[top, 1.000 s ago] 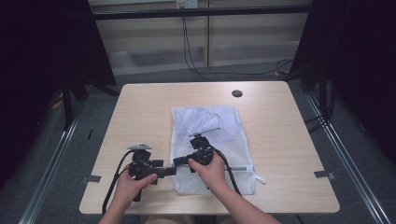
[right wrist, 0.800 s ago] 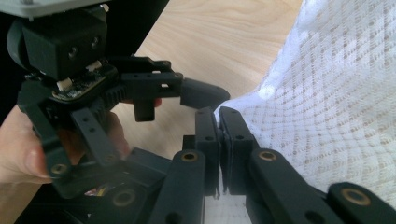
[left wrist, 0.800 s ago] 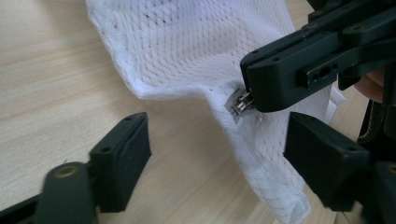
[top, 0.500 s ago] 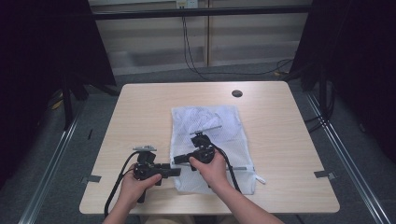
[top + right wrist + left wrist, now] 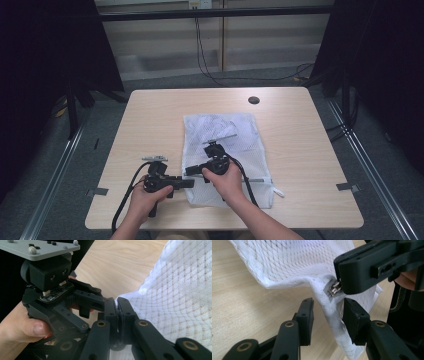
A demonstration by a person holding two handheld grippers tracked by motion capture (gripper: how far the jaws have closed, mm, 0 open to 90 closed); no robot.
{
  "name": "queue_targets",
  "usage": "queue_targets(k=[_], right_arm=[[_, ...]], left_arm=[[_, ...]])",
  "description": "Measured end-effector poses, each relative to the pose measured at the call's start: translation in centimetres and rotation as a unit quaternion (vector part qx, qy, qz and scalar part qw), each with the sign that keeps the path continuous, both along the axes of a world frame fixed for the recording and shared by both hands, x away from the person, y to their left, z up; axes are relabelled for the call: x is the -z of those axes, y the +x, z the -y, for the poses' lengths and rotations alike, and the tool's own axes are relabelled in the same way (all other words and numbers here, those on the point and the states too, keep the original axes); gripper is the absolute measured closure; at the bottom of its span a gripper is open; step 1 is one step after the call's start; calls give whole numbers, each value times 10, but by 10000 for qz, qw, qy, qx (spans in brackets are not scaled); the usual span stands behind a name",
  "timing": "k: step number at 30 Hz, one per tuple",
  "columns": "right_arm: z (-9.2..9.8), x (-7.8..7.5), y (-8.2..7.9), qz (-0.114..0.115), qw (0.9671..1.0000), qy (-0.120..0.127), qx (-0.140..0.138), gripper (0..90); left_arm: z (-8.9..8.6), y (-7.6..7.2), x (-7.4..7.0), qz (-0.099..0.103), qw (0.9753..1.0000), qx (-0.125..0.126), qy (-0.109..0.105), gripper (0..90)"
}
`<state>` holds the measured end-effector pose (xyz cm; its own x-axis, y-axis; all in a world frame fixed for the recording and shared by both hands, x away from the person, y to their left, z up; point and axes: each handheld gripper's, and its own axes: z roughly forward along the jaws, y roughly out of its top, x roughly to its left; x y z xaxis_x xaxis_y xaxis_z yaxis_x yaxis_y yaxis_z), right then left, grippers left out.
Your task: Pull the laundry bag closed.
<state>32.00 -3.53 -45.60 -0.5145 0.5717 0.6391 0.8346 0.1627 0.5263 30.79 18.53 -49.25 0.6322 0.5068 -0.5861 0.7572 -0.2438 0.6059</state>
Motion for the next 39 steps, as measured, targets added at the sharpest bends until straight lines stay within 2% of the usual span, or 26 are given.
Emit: queue_targets(k=[3, 9, 11, 13, 14, 15, 18, 25, 26, 32, 39], right_arm=[[0, 0, 0, -3, 10000, 6, -4, 868], [-1, 0, -1, 17, 10000, 3, -5, 869], [-1, 0, -1, 23, 10000, 8, -10, 869], [-1, 0, -1, 28, 10000, 13, -12, 869], [-1, 0, -1, 37, 10000, 14, -18, 869], [-1, 0, -1, 37, 10000, 14, -18, 869], [-1, 0, -1, 35, 10000, 10, -29, 869], [0, 0, -1, 25, 10000, -18, -41, 869], [0, 0, -1, 36, 10000, 1, -52, 869], [3, 0, 0, 10, 10000, 30, -68, 870], [7, 0, -1, -32, 10000, 16, -62, 870]], left_arm=[[1, 0, 1, -4, 9999, 20, -109, 635], [1, 1, 1, 23, 9998, 61, -167, 701], [1, 1, 1, 29, 9999, 70, -151, 715], [0, 1, 1, 111, 9998, 125, -90, 754], [-1, 1, 0, 118, 9998, 134, -71, 804], [-1, 1, 0, 128, 9998, 117, -60, 804], [-1, 1, -1, 83, 9999, 101, -36, 845], [-2, 0, -3, -77, 10000, -23, 2, 863], [-3, 1, -4, -32, 10000, -18, 20, 865], [-3, 0, -6, -79, 9999, -71, -25, 869], [-5, 0, -7, -100, 9999, -113, 68, 871]])
